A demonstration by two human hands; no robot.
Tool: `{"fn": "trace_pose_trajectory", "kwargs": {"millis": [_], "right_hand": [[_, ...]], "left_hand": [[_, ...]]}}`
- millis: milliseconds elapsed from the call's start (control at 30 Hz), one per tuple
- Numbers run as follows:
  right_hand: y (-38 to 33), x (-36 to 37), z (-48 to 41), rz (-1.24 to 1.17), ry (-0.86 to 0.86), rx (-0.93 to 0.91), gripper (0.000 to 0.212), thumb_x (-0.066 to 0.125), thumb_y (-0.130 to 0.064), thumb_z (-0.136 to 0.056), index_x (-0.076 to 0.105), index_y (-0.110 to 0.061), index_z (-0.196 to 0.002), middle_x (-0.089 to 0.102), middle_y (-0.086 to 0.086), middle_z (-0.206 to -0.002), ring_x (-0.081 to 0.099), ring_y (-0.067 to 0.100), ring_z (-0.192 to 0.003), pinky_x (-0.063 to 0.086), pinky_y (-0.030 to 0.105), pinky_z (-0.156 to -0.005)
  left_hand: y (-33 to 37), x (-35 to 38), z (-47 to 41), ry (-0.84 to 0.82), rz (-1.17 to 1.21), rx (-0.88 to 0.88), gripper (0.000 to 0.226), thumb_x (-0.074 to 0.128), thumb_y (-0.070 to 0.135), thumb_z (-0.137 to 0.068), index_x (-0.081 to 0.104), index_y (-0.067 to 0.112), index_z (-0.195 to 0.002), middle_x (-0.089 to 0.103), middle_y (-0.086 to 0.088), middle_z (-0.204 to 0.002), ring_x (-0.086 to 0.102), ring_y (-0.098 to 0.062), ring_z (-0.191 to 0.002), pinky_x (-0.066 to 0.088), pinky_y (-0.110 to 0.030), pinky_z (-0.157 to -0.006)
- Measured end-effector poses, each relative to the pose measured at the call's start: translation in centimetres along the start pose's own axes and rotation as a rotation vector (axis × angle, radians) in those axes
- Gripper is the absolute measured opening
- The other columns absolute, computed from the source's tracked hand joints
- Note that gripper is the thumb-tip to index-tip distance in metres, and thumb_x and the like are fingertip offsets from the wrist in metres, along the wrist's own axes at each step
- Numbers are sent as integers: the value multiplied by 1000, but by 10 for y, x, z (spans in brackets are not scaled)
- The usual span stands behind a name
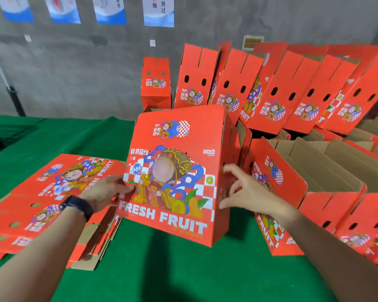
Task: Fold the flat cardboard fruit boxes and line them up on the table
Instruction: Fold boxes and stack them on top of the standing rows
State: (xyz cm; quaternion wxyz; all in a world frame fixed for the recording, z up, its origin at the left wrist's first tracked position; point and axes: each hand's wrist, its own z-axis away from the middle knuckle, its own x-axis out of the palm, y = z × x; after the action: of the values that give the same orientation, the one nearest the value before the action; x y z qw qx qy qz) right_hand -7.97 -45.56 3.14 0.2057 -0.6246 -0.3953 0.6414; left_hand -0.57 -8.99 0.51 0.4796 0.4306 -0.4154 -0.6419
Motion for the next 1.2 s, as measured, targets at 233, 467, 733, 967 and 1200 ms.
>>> {"fn": "trace_pose_trajectory", "kwargs": {"millis": [233, 467, 733, 967, 1200], "right_hand": [[13, 1, 2, 91, 178, -133, 67, 78, -62, -57, 39, -65, -111, 42, -29, -122, 55, 0, -104, 49, 19, -86], [-25, 0, -50, 126, 493, -298, 64, 82, -28, -70, 40, -67, -99, 39, -22, -105, 49, 4, -99, 39, 19, -93], [-103, -4, -151, 348, 582, -259, 47, 64, -22, -90, 38, -46, -122, 24, 12, -139, 59, 35, -97, 47, 44, -94], [-136, 25, -213, 402, 521, -200, 49, 54, -20, -94, 37, -43, -133, 22, 17, -137, 58, 42, -94, 47, 41, -86], [-152, 49, -294, 459, 482, -138, 58, 41, -10, -96, 26, -50, -136, 7, 23, -145, 55, 45, -98, 47, 45, -88]], "left_hand": [[39, 10, 7, 274, 75, 285, 24, 69, 13, -84, 59, 6, -104, 66, -20, -110, 68, -19, -78, 54, -32, -65], [73, 31, 0, 574, -349, 676, 83, 68, 24, -86, 17, 17, -151, 10, -3, -158, 4, -6, -144, 7, -23, -112], [84, 53, -23, 305, -243, 739, 72, 73, 37, -78, 27, 42, -134, 30, 5, -135, 52, -11, -108, 42, -8, -77], [125, 18, -80, 530, -436, 699, 48, 69, 18, -84, 56, 17, -130, 65, -6, -112, 62, -24, -102, 47, -30, -83], [146, -17, -152, 647, -229, 492, 33, 64, 13, -86, 65, 13, -119, 72, -10, -101, 67, -24, -95, 51, -30, -83]]}}
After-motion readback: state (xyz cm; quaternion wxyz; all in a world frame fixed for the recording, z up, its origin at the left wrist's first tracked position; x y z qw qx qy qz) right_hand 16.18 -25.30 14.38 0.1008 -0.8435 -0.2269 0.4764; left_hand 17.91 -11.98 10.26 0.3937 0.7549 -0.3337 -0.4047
